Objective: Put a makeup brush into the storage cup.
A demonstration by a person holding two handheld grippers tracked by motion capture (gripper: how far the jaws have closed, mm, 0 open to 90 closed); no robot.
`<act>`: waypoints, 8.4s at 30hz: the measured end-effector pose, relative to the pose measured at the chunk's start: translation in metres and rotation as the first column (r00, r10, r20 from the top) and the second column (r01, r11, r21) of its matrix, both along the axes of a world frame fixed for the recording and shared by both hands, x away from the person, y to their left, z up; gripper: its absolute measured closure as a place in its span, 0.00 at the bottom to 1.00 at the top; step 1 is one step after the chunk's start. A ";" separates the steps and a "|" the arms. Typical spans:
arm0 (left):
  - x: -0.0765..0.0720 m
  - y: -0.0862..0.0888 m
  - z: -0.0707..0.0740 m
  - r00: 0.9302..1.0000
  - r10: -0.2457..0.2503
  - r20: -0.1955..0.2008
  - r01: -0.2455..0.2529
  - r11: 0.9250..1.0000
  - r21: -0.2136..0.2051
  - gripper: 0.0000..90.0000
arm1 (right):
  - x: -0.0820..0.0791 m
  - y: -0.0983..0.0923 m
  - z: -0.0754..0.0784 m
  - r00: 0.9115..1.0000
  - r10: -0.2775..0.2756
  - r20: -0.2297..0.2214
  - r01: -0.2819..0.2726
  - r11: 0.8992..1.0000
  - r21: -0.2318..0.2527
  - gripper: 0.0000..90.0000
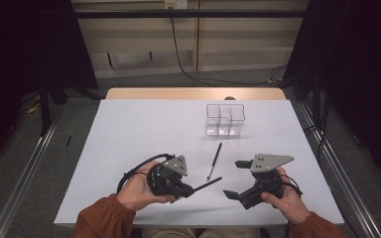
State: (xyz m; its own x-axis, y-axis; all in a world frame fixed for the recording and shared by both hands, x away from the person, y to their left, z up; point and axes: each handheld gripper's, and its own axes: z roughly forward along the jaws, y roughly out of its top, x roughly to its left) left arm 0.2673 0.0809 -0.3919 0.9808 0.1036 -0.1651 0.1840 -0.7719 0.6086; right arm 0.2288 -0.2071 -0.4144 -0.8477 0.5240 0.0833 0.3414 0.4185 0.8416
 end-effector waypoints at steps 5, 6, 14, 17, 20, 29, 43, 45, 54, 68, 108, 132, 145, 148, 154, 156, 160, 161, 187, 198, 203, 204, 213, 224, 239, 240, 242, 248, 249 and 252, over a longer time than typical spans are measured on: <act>0.003 -0.001 0.003 1.000 -0.017 -0.005 0.017 1.000 0.025 0.93 | 0.004 0.007 0.003 0.998 0.042 -0.043 -0.045 0.997 -0.065 0.01; 0.003 0.000 0.004 1.000 -0.015 -0.001 0.015 0.999 0.029 0.93 | 0.005 0.008 0.004 0.998 0.045 -0.041 -0.048 0.996 -0.072 0.01; 0.008 -0.002 0.007 0.999 -0.034 -0.001 0.034 0.996 0.086 0.93 | 0.014 0.017 0.011 0.989 0.114 -0.095 -0.129 0.978 -0.161 0.02; 0.010 -0.004 0.007 0.999 -0.047 -0.003 0.047 0.993 0.109 0.93 | 0.018 0.022 0.012 0.984 0.141 -0.104 -0.160 0.966 -0.202 0.02; 0.010 -0.008 0.006 0.998 -0.060 -0.001 0.060 0.989 0.133 0.93 | 0.021 0.027 0.012 0.979 0.172 -0.106 -0.194 0.948 -0.253 0.04; 0.013 -0.017 -0.003 0.997 -0.080 -0.013 0.081 0.971 0.223 0.93 | 0.031 0.038 0.015 0.948 0.253 -0.194 -0.303 0.904 -0.301 0.06; 0.014 -0.027 0.004 0.994 -0.107 0.000 0.103 0.961 0.257 0.93 | 0.046 0.054 0.019 0.903 0.306 -0.302 -0.410 0.824 -0.390 0.37; 0.014 -0.027 0.002 0.994 -0.106 0.003 0.102 0.960 0.260 0.93 | 0.047 0.055 0.019 0.897 0.307 -0.318 -0.420 0.817 -0.395 0.38; 0.015 -0.030 -0.001 0.993 -0.114 -0.001 0.110 0.956 0.272 0.93 | 0.051 0.063 0.017 0.870 0.320 -0.375 -0.467 0.782 -0.414 0.49; 0.015 -0.032 -0.003 0.993 -0.115 -0.009 0.113 0.960 0.254 0.93 | 0.056 0.073 0.017 0.856 0.360 -0.371 -0.499 0.763 -0.411 0.75; 0.019 -0.027 -0.009 0.991 -0.133 -0.011 0.133 0.977 0.167 0.89 | 0.056 0.072 0.009 0.817 0.428 -0.387 -0.561 0.745 -0.361 0.94; 0.026 -0.005 -0.015 0.996 0.059 0.064 -0.061 0.997 0.043 0.13 | 0.056 0.056 0.013 0.849 0.384 -0.364 -0.502 0.802 -0.325 0.94; 0.028 0.019 -0.014 0.991 0.120 0.061 -0.116 0.992 -0.056 0.05 | 0.052 0.039 0.007 0.866 0.341 -0.366 -0.460 0.831 -0.314 0.94; 0.027 0.024 -0.014 0.989 0.134 0.069 -0.130 0.989 -0.068 0.05 | 0.050 0.034 0.006 0.870 0.326 -0.370 -0.446 0.840 -0.309 0.94; 0.018 0.033 -0.013 0.977 0.182 0.108 -0.170 0.979 -0.114 0.04 | 0.049 0.023 0.006 0.883 0.303 -0.360 -0.414 0.864 -0.287 0.94; 0.018 0.037 -0.014 0.968 0.224 0.116 -0.210 0.969 -0.127 0.04 | 0.049 0.019 0.005 0.887 0.296 -0.353 -0.403 0.870 -0.284 0.94; 0.018 0.046 -0.017 0.960 0.259 0.107 -0.241 0.957 -0.159 0.04 | 0.046 0.011 0.003 0.897 0.273 -0.348 -0.376 0.885 -0.275 0.94; 0.017 0.048 -0.018 0.953 0.280 0.115 -0.259 0.951 -0.167 0.04 | 0.046 0.010 0.002 0.898 0.273 -0.345 -0.374 0.887 -0.270 0.94; 0.009 0.068 -0.029 0.921 0.376 0.104 -0.344 0.909 -0.235 0.03 | 0.029 -0.008 -0.017 0.959 0.180 -0.218 -0.199 0.978 -0.069 0.94; 0.008 0.069 -0.033 0.918 0.383 0.103 -0.352 0.907 -0.233 0.03 | 0.025 -0.010 -0.021 0.980 0.122 -0.160 -0.125 0.992 -0.010 0.94; 0.007 0.065 -0.034 0.923 0.372 0.100 -0.342 0.911 -0.231 0.03 | 0.023 -0.010 -0.023 0.984 0.108 -0.142 -0.106 0.994 0.020 0.94; 0.007 0.066 -0.034 0.923 0.370 0.104 -0.339 0.912 -0.230 0.03 | 0.023 -0.010 -0.023 0.985 0.103 -0.137 -0.101 0.995 0.024 0.94; 0.006 0.064 -0.034 0.923 0.372 0.096 -0.339 0.907 -0.249 0.03 | 0.022 -0.009 -0.026 0.991 0.089 -0.096 -0.078 0.991 0.110 0.94; 0.005 0.061 -0.035 0.911 0.404 0.081 -0.358 0.874 -0.328 0.03 | 0.018 -0.008 -0.023 0.996 0.090 -0.012 -0.087 0.979 0.186 0.94; 0.001 0.050 -0.029 0.910 0.411 0.062 -0.336 0.815 -0.471 0.03 | 0.015 -0.004 -0.022 0.993 0.114 0.028 -0.117 0.973 0.198 0.94; 0.000 0.048 -0.029 0.911 0.407 0.068 -0.329 0.817 -0.474 0.03 | 0.015 -0.004 -0.022 0.993 0.114 0.030 -0.118 0.973 0.199 0.94; 0.000 0.043 -0.027 0.911 0.405 0.080 -0.323 0.819 -0.474 0.03 | 0.015 -0.004 -0.022 0.993 0.114 0.032 -0.118 0.973 0.198 0.94; -0.002 0.028 -0.024 0.926 0.368 0.082 -0.283 0.822 -0.494 0.03 | 0.015 -0.004 -0.022 0.993 0.116 0.037 -0.121 0.973 0.199 0.94; -0.002 0.026 -0.023 0.929 0.361 0.080 -0.276 0.822 -0.498 0.03 | 0.015 -0.004 -0.022 0.992 0.117 0.036 -0.122 0.972 0.202 0.94; -0.002 0.019 -0.022 0.932 0.354 0.083 -0.270 0.826 -0.495 0.04 | 0.015 -0.004 -0.022 0.992 0.118 0.038 -0.123 0.971 0.204 0.94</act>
